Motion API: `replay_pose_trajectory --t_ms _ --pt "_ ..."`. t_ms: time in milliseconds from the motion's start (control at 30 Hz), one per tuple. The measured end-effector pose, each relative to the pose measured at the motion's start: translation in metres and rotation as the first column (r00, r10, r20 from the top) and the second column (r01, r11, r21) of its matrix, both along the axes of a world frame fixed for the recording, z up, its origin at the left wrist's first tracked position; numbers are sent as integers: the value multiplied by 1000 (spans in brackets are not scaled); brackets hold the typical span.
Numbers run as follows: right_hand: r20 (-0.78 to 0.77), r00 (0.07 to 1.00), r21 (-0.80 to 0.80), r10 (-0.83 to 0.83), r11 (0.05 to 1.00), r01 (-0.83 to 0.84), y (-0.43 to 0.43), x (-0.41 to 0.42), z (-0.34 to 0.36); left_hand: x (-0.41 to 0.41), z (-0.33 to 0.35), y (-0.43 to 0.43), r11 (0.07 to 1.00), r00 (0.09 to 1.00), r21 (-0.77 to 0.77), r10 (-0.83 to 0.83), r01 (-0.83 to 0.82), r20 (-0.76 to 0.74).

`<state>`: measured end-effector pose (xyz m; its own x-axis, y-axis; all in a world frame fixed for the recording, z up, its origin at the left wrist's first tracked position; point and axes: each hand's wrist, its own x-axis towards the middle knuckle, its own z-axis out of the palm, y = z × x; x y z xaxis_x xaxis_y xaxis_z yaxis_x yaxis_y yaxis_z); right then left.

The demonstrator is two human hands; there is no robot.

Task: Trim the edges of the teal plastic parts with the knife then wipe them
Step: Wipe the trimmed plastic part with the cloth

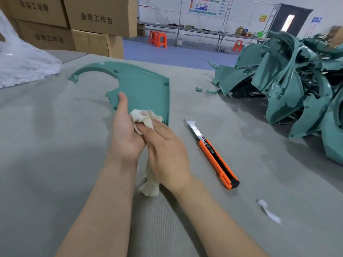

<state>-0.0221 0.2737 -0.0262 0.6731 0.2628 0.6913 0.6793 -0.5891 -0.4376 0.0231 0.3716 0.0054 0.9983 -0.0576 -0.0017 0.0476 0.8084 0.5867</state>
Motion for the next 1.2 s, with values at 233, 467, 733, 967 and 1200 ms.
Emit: replay_pose_trajectory --t_ms 233,467,733,967,1200 --pt "-160 970 169 -183 963 209 -36 12 10 0 6 -17 980 974 10 196 -198 110" --pt "-511 859 702 -35 559 441 -54 21 28 -3 7 -19 978 978 41 203 -204 41" --pt "-164 981 343 -101 927 152 -18 5 9 -8 6 -27 986 998 154 57 -57 3" --pt "-333 943 581 21 792 188 -22 17 5 -11 5 -40 994 998 99 30 -36 59" --pt "-355 918 687 -176 617 384 -51 36 6 -16 2 -55 950 998 312 -34 14 61"
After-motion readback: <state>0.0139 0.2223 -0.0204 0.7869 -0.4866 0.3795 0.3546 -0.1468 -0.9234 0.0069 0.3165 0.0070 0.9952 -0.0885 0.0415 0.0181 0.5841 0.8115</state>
